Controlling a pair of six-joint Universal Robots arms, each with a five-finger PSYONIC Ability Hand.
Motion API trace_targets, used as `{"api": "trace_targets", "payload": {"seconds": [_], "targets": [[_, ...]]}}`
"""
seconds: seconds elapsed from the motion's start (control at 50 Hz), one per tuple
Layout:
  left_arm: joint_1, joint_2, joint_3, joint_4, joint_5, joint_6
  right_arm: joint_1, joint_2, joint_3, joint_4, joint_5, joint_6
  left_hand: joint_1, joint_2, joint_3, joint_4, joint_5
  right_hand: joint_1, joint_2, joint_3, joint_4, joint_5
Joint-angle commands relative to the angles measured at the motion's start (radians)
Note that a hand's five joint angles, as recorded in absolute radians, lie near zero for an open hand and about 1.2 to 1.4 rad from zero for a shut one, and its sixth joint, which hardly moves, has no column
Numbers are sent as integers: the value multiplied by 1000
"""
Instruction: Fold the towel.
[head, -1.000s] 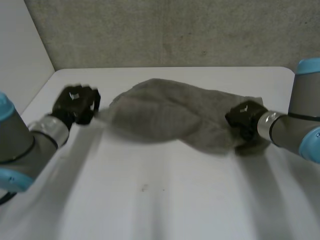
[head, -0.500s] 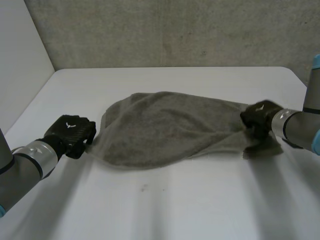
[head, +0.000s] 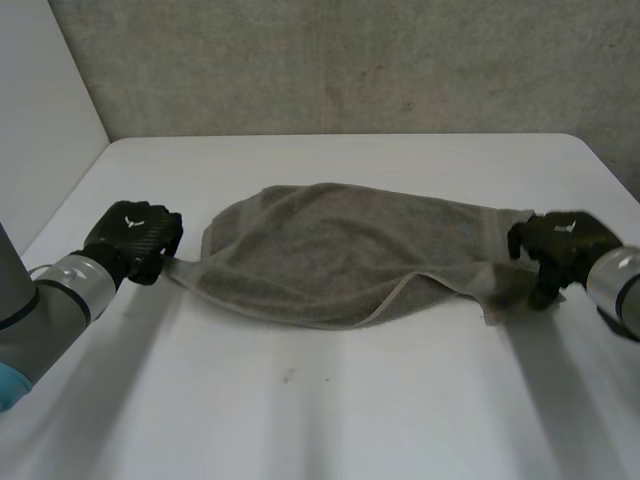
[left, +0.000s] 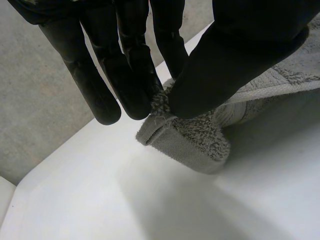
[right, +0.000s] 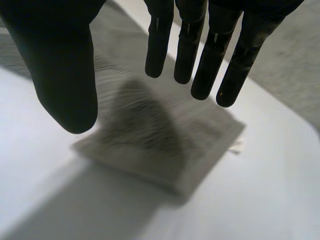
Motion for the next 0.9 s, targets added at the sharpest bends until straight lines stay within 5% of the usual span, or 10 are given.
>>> {"api": "trace_targets", "payload": {"seconds": [0.02,0.42,0.9], "targets": [[-2,-3,-4,-2,2,-1,18,-17,175,-198,-43,103,236,180,179,178,194,332,244,239,241,264],[-2,-6,-15,1,5,-4,114,199,77,-388,55,166,236,180,179,178,194,169,80,75,78,100],[0,-39,-18,18,5,-2,130,480,-227,-371,103,51,236,180,179,178,194,180,92,87,89,111]]}}
